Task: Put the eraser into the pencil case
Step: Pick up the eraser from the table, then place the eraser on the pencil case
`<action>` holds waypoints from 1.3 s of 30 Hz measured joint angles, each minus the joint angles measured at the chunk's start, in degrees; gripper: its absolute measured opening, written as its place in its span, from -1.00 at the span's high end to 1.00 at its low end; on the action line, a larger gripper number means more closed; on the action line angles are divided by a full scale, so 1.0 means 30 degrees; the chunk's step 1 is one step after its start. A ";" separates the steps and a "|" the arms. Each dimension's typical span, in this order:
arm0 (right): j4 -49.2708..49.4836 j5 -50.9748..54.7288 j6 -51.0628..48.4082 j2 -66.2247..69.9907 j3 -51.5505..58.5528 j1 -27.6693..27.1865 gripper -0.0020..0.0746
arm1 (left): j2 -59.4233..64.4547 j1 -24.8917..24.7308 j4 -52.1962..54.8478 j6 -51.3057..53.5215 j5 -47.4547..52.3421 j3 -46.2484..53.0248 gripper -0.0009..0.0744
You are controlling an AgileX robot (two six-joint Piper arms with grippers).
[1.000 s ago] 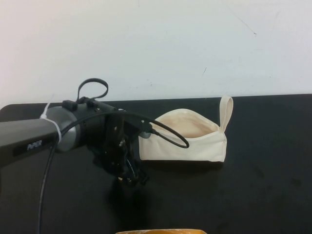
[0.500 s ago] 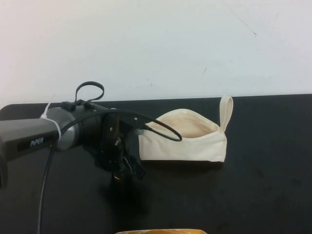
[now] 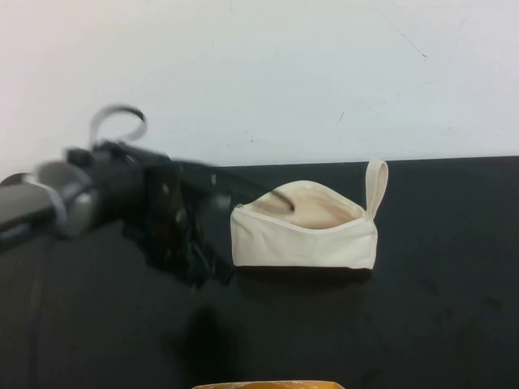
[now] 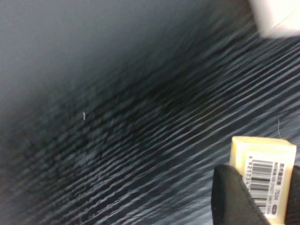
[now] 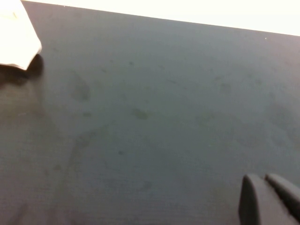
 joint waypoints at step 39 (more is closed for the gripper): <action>0.0000 0.0000 0.0000 0.0000 0.0000 0.0000 0.95 | -0.3662 -0.2721 -0.0463 -0.1365 -0.9233 0.0248 0.28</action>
